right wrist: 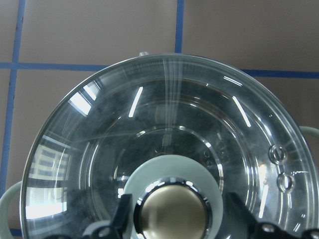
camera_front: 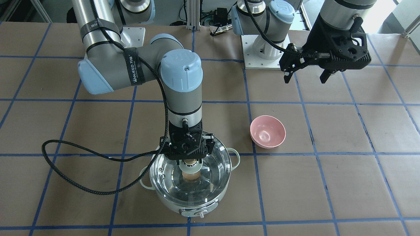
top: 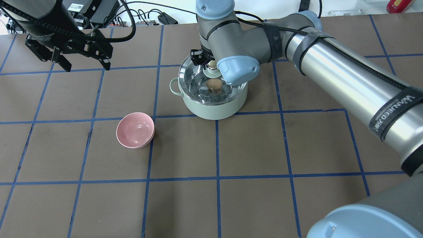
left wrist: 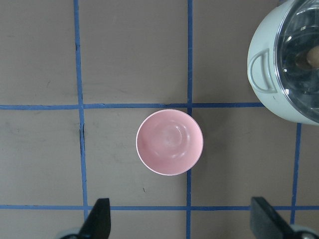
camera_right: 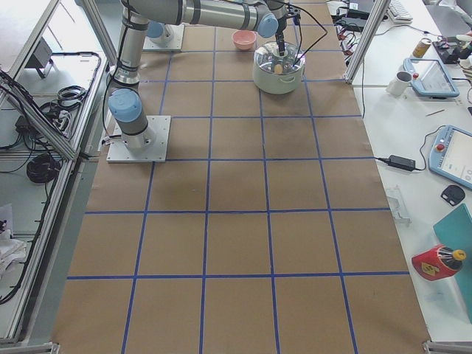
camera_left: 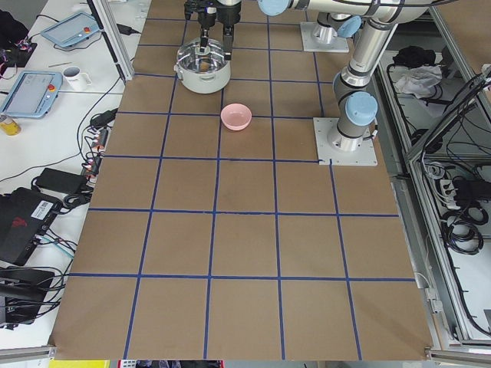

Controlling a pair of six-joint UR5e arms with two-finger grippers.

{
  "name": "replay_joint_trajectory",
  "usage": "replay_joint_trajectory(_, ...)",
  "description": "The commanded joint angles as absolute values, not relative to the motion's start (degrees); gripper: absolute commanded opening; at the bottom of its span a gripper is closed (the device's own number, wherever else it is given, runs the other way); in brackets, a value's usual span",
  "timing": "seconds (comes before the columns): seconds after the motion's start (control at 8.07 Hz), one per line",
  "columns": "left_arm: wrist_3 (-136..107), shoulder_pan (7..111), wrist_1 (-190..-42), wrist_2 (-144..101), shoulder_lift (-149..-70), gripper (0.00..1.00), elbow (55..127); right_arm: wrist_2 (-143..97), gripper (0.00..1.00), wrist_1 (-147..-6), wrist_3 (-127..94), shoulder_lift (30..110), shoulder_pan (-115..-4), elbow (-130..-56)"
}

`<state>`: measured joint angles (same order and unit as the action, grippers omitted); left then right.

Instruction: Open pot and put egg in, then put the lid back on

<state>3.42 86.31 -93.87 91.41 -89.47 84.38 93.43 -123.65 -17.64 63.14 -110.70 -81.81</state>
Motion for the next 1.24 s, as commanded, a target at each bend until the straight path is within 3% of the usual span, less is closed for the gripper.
replay_joint_trajectory(0.0, 3.4, 86.3, -93.9, 91.4, -89.6, 1.00, 84.4, 93.4, 1.00, -123.1, -17.6, 65.3, -109.7, -81.7)
replay_joint_trajectory(0.62, 3.2, 86.3, -93.9, 91.4, -89.5, 1.00, 84.5, 93.6, 1.00, -100.2, -17.3, 79.3, -102.5, -82.4)
replay_joint_trajectory(1.12, 2.8, 86.4, -93.9, 91.3, -89.6, 1.00, 84.5, 93.5, 1.00, -88.6, -11.5, 85.9, -96.3, -82.4)
